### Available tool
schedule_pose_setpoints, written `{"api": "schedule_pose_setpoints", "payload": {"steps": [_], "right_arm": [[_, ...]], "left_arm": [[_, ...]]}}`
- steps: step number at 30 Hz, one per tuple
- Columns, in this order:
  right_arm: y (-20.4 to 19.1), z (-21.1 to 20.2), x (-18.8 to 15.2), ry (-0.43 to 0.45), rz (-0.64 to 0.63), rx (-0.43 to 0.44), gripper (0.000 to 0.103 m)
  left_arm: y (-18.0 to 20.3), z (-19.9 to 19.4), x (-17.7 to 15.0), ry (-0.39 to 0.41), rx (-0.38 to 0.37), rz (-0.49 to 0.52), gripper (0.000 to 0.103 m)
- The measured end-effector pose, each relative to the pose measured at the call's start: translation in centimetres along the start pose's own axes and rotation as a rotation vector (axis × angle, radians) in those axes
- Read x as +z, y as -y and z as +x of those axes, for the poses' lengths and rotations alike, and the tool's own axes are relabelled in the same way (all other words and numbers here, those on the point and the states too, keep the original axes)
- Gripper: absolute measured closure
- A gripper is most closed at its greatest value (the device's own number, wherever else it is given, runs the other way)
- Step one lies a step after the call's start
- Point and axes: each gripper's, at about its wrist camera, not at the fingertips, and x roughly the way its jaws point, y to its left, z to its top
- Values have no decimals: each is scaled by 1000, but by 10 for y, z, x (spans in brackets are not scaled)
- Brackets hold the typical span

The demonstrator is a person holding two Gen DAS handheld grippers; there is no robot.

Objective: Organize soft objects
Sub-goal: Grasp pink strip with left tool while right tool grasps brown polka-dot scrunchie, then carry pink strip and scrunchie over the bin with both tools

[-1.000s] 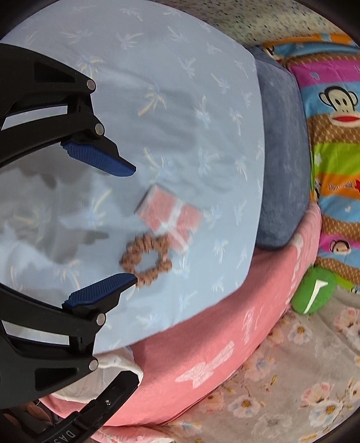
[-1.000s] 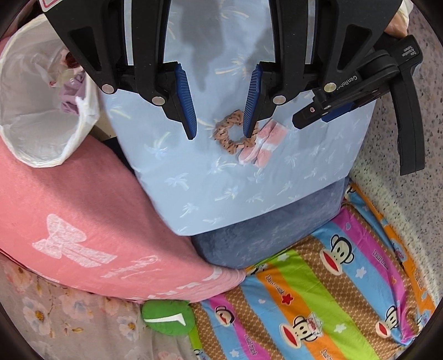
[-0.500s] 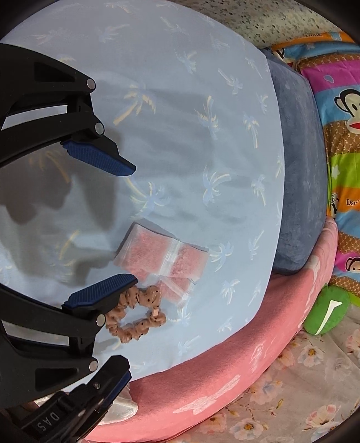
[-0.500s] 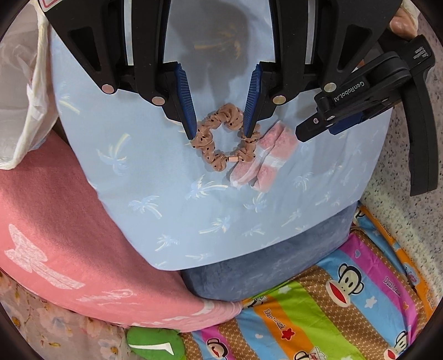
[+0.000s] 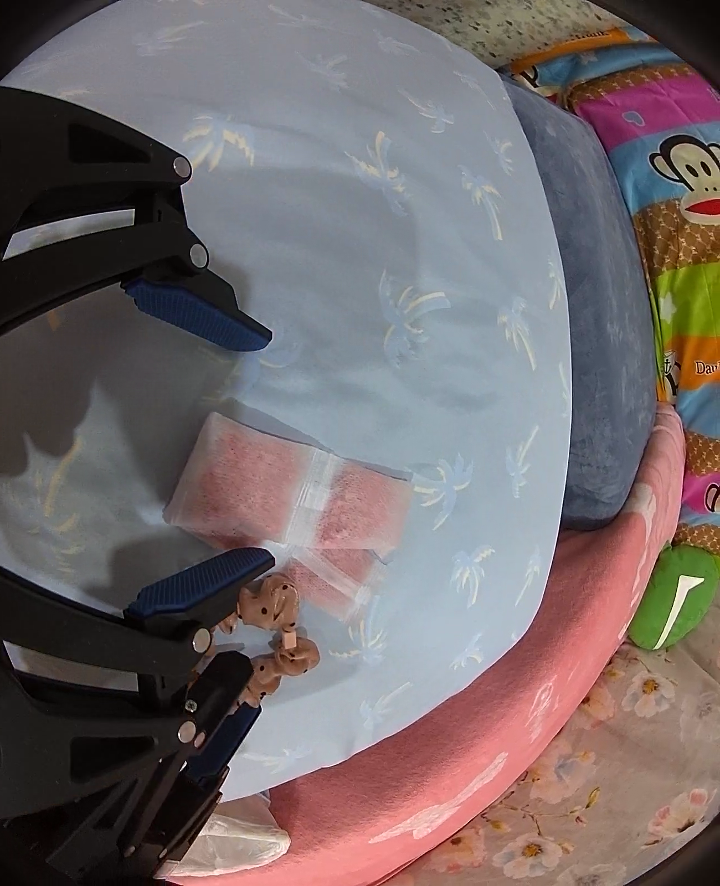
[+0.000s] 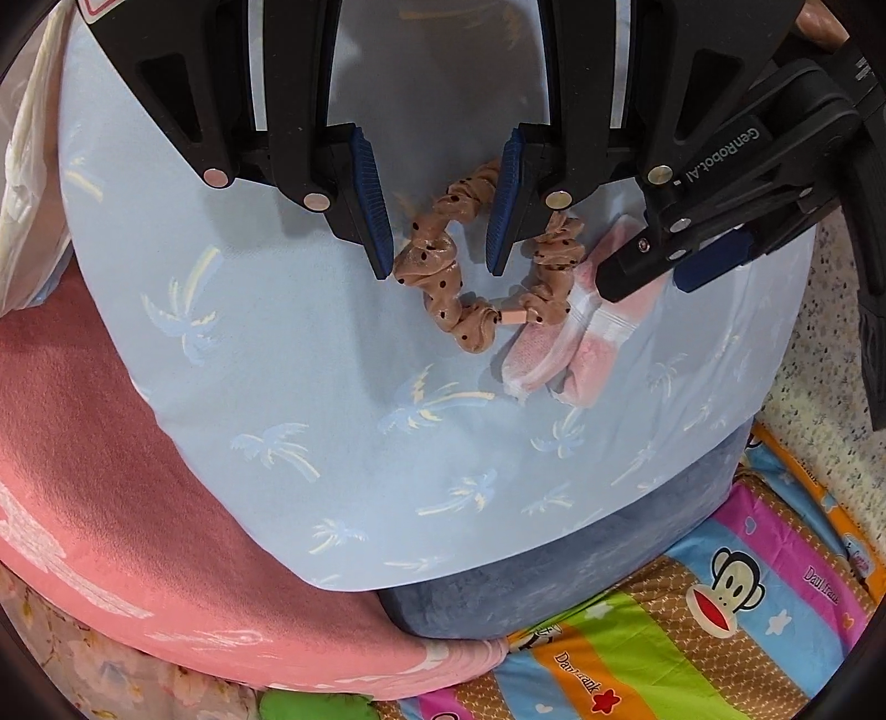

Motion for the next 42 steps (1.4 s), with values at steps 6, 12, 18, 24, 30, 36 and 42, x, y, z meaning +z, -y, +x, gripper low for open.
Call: {"api": "schedule_pose_setpoints", "payload": {"steps": [6,12,18,24,30,36,42], "right_arm": [[-3,1,-3,13,-30,-19,68],[-2,-1,-6,19,-48,-55,83],[9,-10,-14,-6,-16,-28,92],[13,-34,-20,19,10,-5,93],[15,-72,-21,82,15,10,93],[18,-113,-23,151,21,23,93],[28,-155,-26,218,30,31,93]], "left_arm": [[3,1,0,12,7,16,43],[6,-1,-1,8,-16,33,66],[11,-5,-4,-3,-43,14,84],[21,-23,-7,16,-53,19,86],[35,-48,-8,59,-72,33,86],[52,-75,-11,106,-90,59,86],[70,-101,-15,152,-112,91,86]]}}
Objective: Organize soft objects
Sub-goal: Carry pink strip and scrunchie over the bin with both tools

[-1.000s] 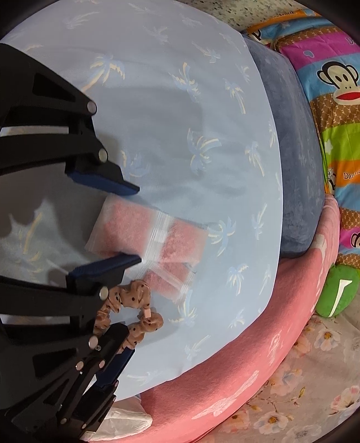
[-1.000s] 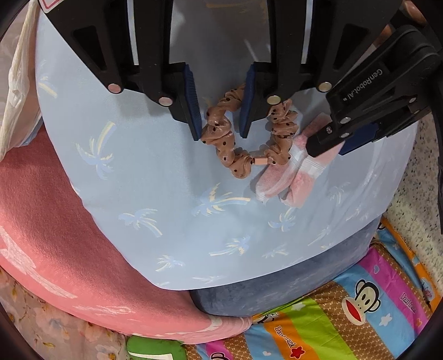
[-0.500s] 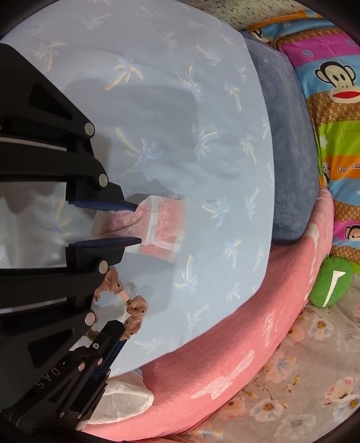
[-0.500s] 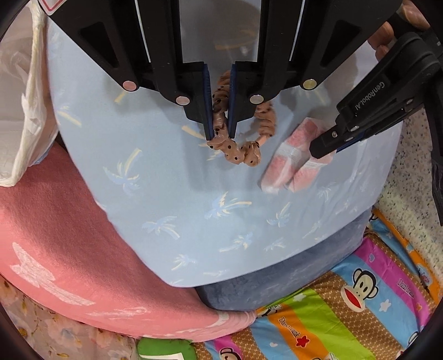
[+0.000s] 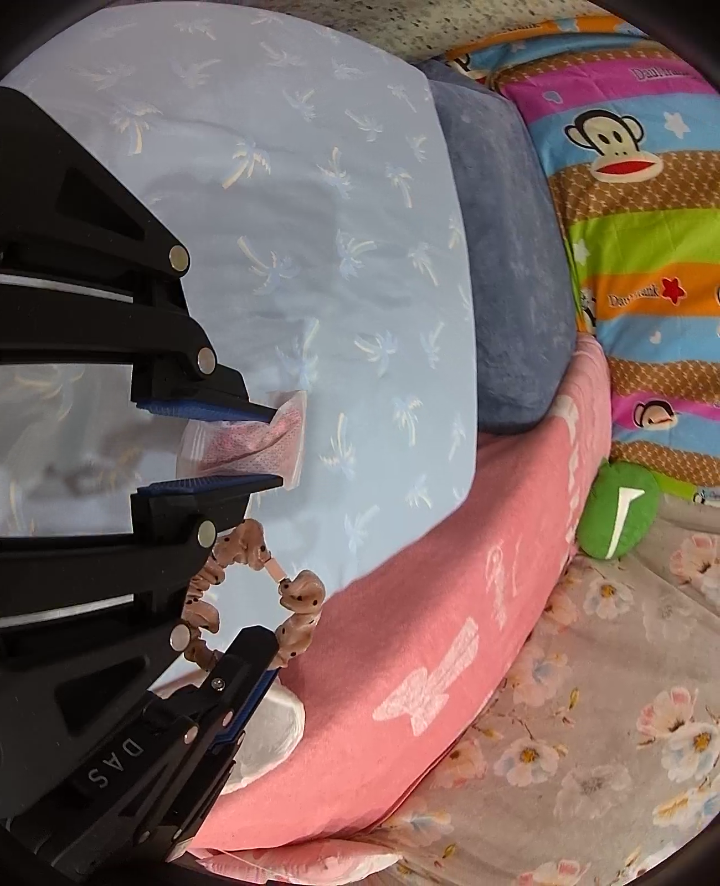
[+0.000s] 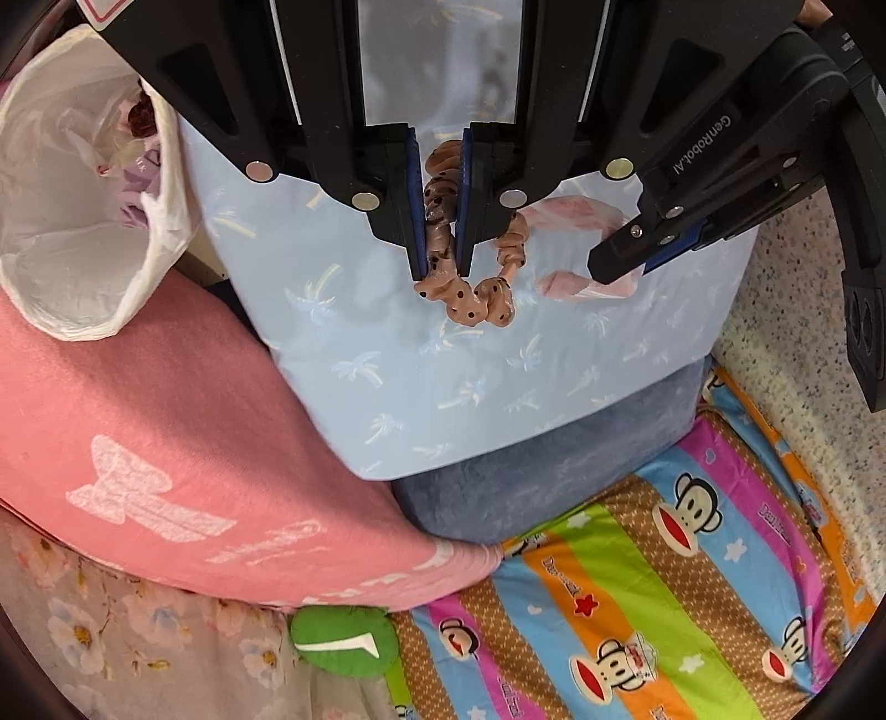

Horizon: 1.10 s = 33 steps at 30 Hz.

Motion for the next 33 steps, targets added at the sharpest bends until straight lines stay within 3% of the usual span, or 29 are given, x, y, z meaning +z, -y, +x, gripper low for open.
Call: {"api": "schedule_pose_setpoints", "payload": {"steps": [16,33], "right_arm": [[44,-96,6,159,52,-22,93],[112,-157,-4,254,148,-78,93]], "left_arm": [[72,-51,0,100,-79,127,86],[150,-68,-6,137,-156,253,86]]}}
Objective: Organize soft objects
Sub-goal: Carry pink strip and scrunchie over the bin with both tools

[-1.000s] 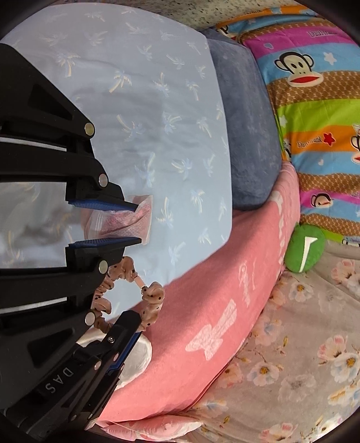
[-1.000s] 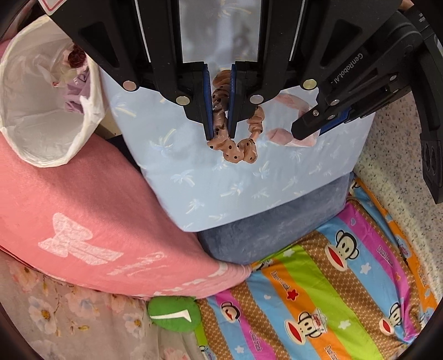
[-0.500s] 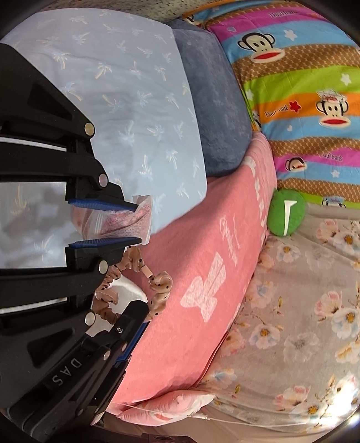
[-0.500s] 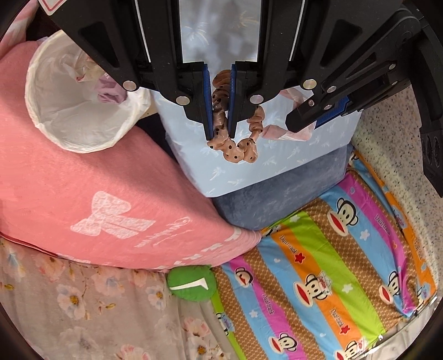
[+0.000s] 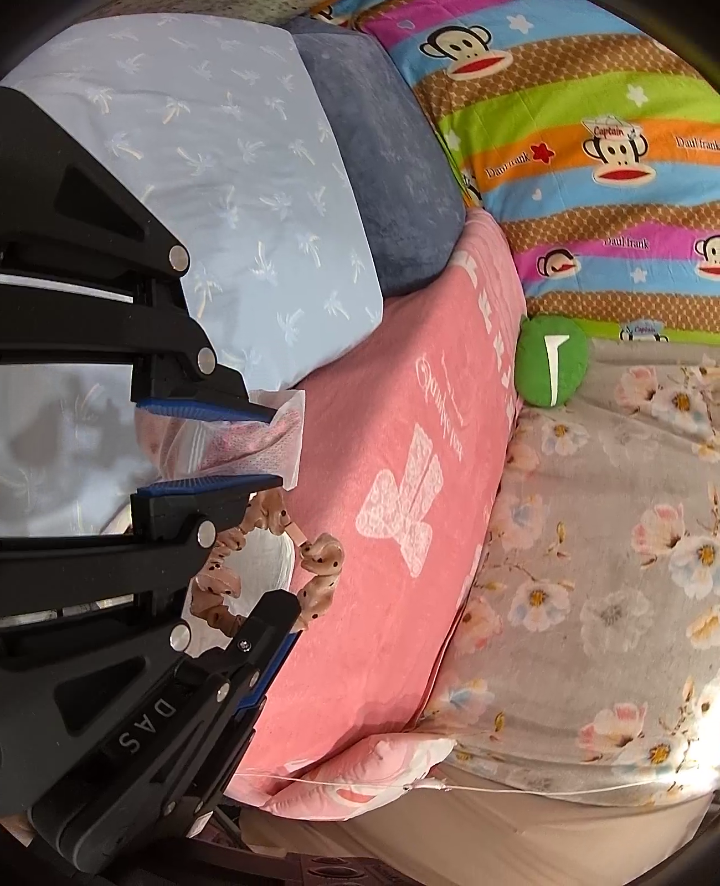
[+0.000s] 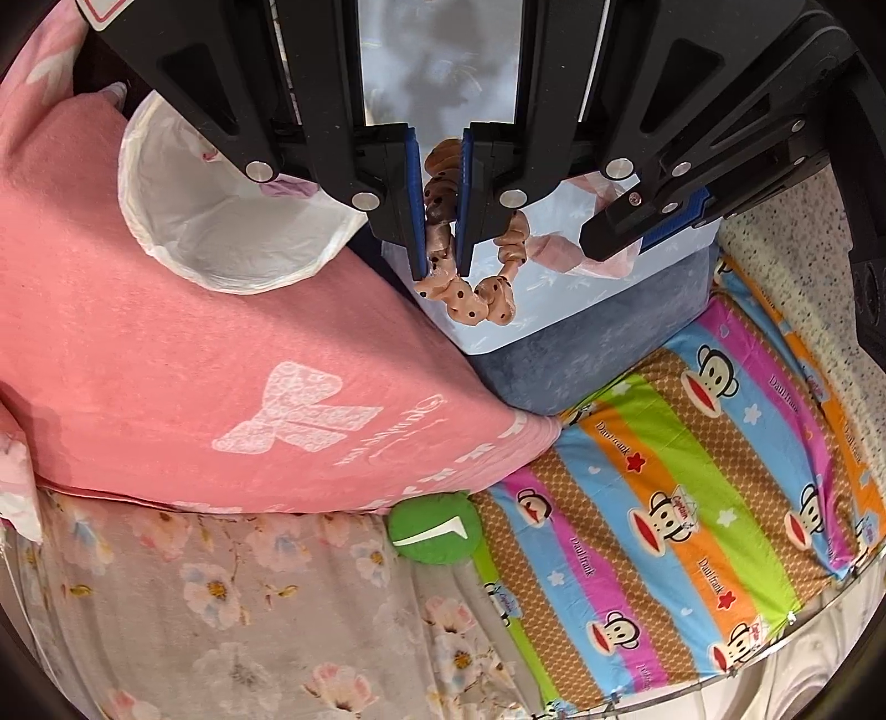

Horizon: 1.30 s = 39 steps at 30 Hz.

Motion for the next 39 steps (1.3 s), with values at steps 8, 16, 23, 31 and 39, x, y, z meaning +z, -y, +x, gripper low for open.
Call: {"api": "schedule_pose_setpoints", "payload": {"steps": [8,16,23,31,39], "right_arm": [[29,-7,0,12,40,-30,93],[56,-9,-1,13,79,-57,93],[76,-8,-3,8,104,-74,93],[93,-6,-6,2,133,-95,87],[106,-1,-6,-5,155,-109,84]], "left_arm": [[23,3,2,-3,-27,34,86],[42,11,2,-18,-44,64,86],[56,19,2,-33,-59,83,86],[70,31,3,-53,-76,100,86],[82,43,5,-73,-90,109,86]]}}
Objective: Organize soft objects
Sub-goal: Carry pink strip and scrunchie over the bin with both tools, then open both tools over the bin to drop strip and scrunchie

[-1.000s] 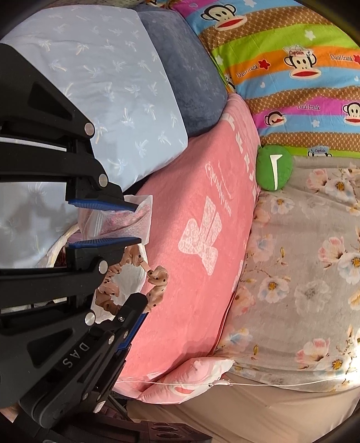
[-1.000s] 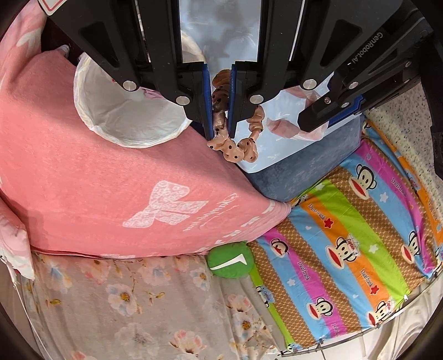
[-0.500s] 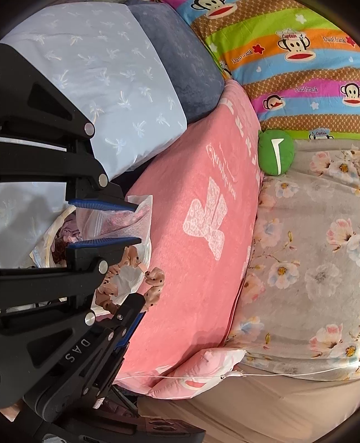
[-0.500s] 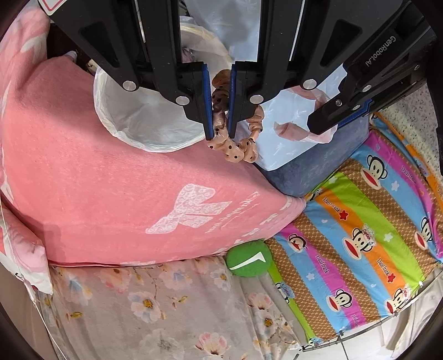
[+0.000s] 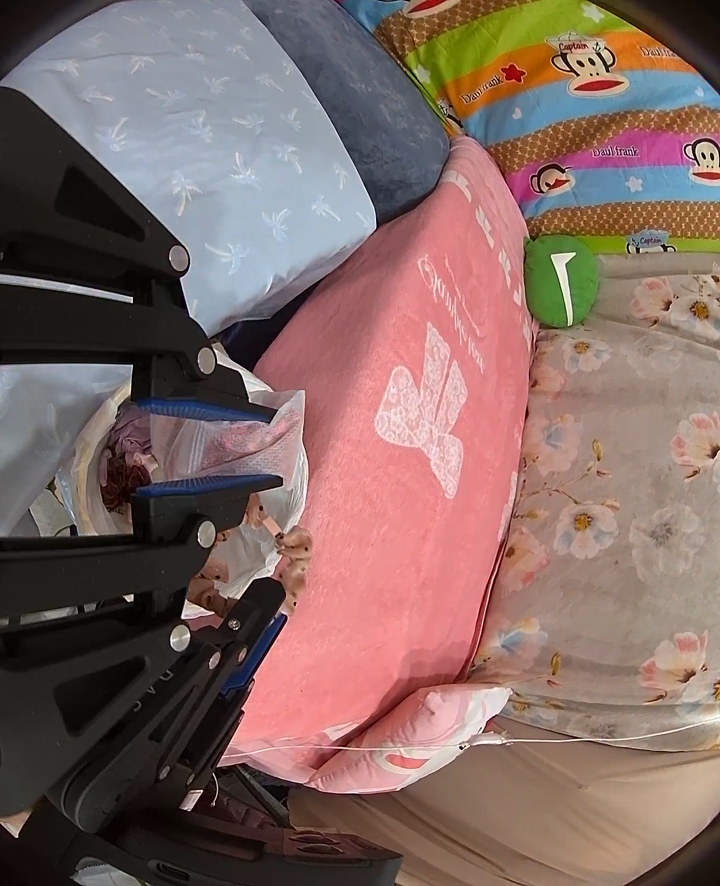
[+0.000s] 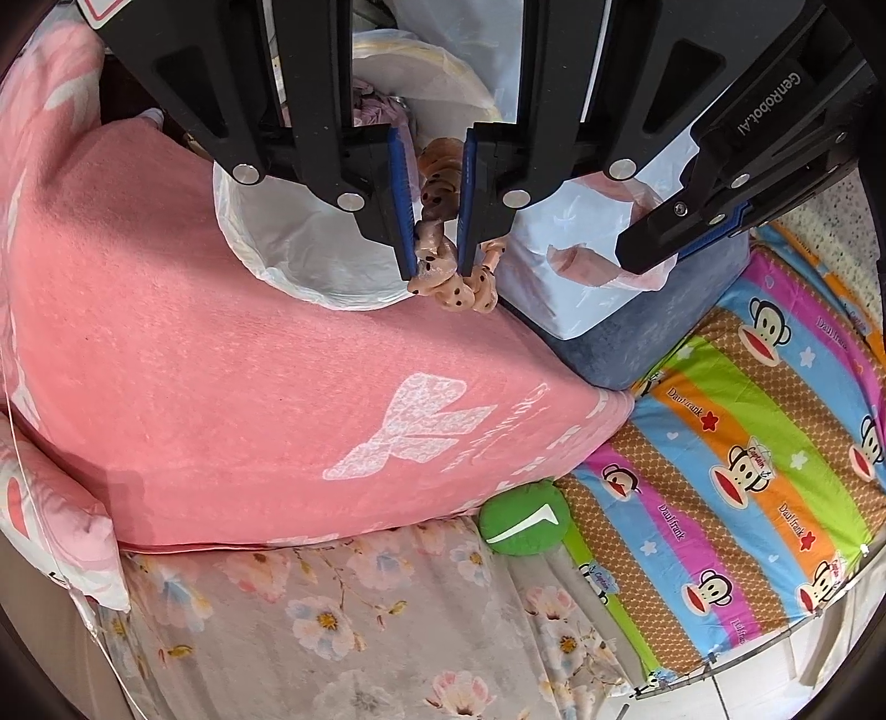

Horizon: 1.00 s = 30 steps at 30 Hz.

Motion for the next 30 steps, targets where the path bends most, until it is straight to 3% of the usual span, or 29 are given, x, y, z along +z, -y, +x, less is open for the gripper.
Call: {"api": "schedule_pose_setpoints", "payload": {"steps": [7,11,24,28,30], "right_arm": [[10,8,-2,-21,13,-12,83],[13,12,-3,-29,17,-10,77],[18,15,-7,-44,23,-18,77],[19,16,-6,-45,22,-20,77],[19,16,-6,-45,19,-21,76]], "left_arm": [[2,8,1,-11,-10,-2,86],[2,13,-1,-24,-12,-5,86],[2,25,2,-54,-36,-32,82],[3,27,2,-54,-39,-29,74],[2,26,1,-49,-33,-26,64]]}}
